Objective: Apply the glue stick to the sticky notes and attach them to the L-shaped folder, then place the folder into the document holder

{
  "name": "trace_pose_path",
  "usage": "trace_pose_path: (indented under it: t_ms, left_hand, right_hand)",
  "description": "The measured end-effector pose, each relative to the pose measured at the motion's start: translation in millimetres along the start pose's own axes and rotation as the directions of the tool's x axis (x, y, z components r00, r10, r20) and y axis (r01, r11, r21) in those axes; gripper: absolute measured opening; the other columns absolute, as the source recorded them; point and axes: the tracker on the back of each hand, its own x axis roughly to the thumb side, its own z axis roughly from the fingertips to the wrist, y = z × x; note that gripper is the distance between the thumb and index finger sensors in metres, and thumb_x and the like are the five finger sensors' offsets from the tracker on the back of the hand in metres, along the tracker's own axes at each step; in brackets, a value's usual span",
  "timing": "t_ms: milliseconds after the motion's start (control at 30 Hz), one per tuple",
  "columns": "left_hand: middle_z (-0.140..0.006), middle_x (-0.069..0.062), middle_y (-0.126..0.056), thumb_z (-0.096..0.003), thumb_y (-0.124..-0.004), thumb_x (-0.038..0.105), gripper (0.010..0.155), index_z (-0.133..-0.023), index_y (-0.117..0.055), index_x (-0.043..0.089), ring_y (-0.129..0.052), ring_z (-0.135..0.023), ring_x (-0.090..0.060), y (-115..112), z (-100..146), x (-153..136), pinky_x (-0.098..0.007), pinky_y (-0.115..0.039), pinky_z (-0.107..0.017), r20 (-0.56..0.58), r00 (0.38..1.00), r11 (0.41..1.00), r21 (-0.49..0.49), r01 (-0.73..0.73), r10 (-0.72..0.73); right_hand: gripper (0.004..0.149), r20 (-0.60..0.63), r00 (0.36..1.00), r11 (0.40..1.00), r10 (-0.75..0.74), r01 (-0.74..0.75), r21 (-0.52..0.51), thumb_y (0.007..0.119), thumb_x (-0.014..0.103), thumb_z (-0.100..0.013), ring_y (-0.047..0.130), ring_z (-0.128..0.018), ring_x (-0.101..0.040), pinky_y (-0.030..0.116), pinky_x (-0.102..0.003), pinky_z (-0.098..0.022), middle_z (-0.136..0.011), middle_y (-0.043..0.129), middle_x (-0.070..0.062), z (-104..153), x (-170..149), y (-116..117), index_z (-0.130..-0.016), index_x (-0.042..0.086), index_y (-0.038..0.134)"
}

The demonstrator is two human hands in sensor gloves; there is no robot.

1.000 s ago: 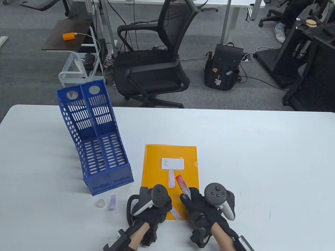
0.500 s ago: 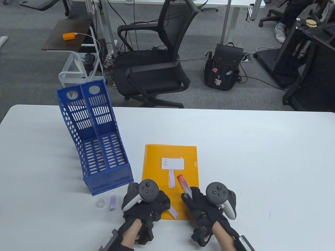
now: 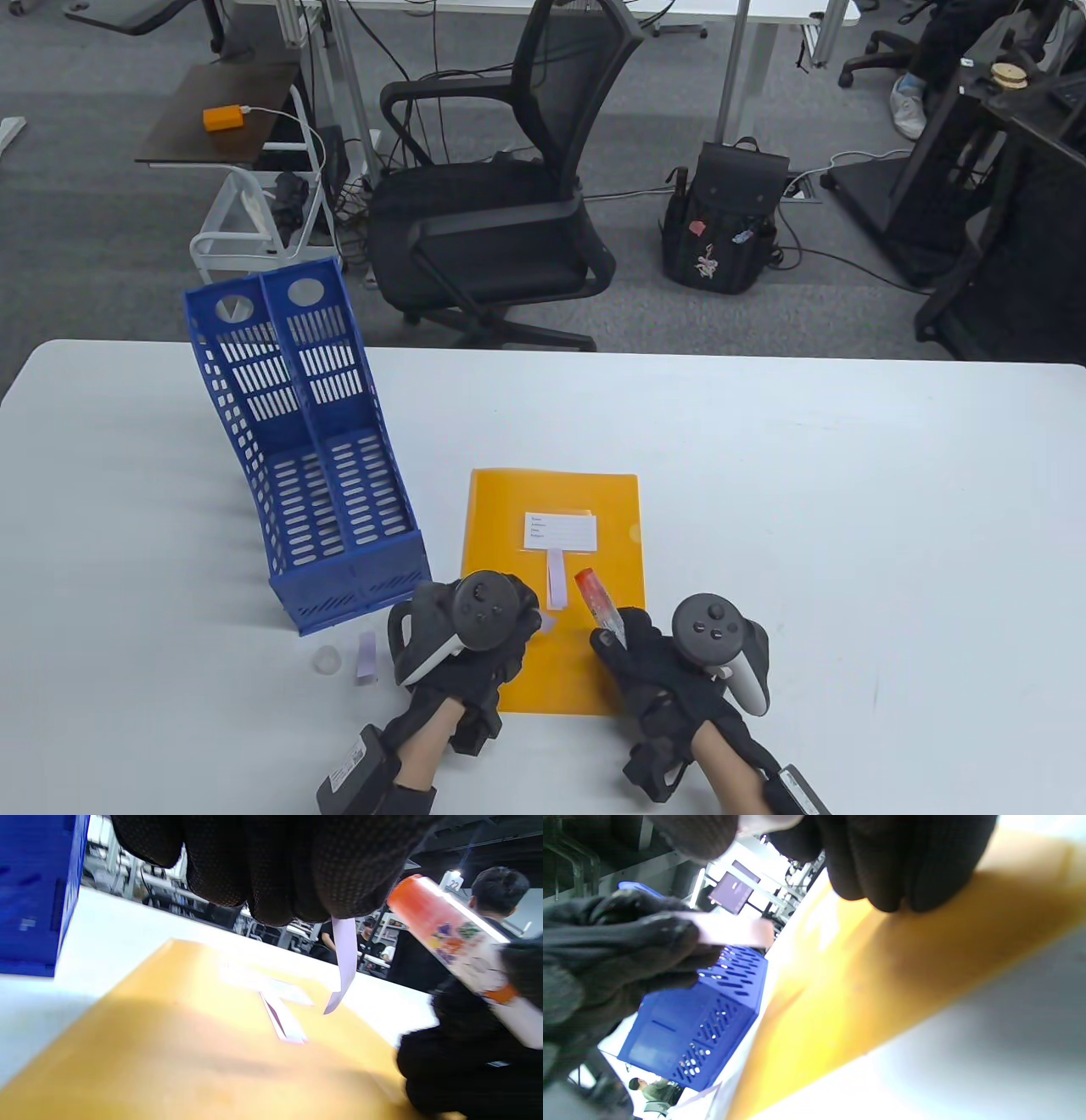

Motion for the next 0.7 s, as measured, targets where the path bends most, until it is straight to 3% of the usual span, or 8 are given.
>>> trace_pose_path:
  t_ms: [167, 333, 700]
  left_hand:
    - [-0.096, -0.006, -0.088, -0.0455, -0.09, 0.034, 0.037, -0.08, -0.088, 0.019, -0.081, -0.093, -0.032, -8.8, -26.2, 4.3, -0.059, -0.063, -0.071, -0.071, 0.989, 0.991, 0.021, 0.132, -0.13]
    - [-0.101, -0.006, -0.078, -0.0488, -0.083, 0.035, 0.039, -0.085, -0.078, 0.021, -0.072, -0.098, -0.032, -25.7, -47.7, 3.6, -0.06, -0.056, -0.073, -0.166, 0.974, 0.989, -0.016, 0.15, -0.151]
    - [-0.106, -0.005, -0.069, -0.0509, -0.078, 0.035, 0.04, -0.088, -0.07, 0.024, -0.063, -0.102, -0.032, -49.3, -65.7, 9.8, -0.06, -0.051, -0.075, -0.219, 0.952, 0.976, -0.01, 0.216, -0.213]
  right_hand:
    - [0.063, -0.024, 0.997, 0.997, -0.079, 0.079, -0.014, 0.062, 0.044, -0.051, 0.075, -0.08, -0.05, 0.075, -0.053, -0.053, -0.093, 0.065, -0.032, -0.1, -5.5, -4.1, -0.091, -0.003, 0.053]
    - [0.063, -0.011, 0.997, 0.997, -0.079, 0.079, -0.011, 0.063, 0.043, -0.051, 0.074, -0.08, -0.05, 0.074, -0.054, -0.053, -0.093, 0.065, -0.032, 0.7, -5.6, -3.9, -0.092, -0.003, 0.053]
    - [0.063, -0.013, 0.995, 0.995, -0.102, 0.102, -0.004, 0.063, 0.044, -0.051, 0.074, -0.08, -0.05, 0.074, -0.054, -0.053, -0.093, 0.065, -0.032, 0.8, -6.3, -4.7, -0.092, -0.003, 0.053]
